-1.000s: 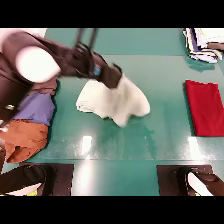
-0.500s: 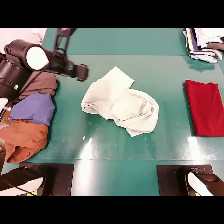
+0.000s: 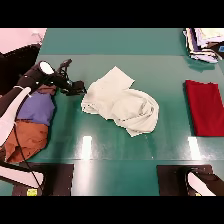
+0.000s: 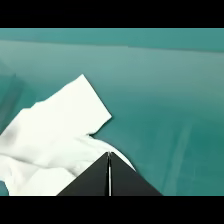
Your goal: Fold the shirts.
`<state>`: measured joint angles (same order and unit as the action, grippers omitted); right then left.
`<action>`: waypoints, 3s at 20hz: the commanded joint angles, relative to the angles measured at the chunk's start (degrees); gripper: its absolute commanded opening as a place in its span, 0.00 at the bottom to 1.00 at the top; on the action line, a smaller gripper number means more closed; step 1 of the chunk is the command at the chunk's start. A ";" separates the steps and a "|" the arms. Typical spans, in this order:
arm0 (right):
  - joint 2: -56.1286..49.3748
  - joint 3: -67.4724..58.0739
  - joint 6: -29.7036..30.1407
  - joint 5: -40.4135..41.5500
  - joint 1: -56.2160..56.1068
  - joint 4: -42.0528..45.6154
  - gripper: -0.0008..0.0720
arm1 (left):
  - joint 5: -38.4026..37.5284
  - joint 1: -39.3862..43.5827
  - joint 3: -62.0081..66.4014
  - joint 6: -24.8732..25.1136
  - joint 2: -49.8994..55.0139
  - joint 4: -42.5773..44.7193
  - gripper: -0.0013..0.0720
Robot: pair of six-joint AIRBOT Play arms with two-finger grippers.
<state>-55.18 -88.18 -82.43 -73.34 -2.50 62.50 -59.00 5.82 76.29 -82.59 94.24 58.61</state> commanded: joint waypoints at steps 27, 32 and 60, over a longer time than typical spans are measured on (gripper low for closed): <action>-23.37 42.16 2.71 18.71 -7.74 -13.35 0.54 | -5.55 1.64 21.90 2.10 3.69 1.46 0.05; -27.87 34.47 3.67 20.13 -8.46 -12.76 0.03 | -6.05 1.64 22.23 2.10 3.67 1.57 0.05; -0.07 -16.59 -0.59 -17.16 11.87 -2.49 0.03 | -6.05 1.64 32.04 2.67 -36.94 17.90 0.05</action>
<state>-49.76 -103.48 -80.73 -85.58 10.55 59.57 -64.12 7.53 112.86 -80.01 53.95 71.61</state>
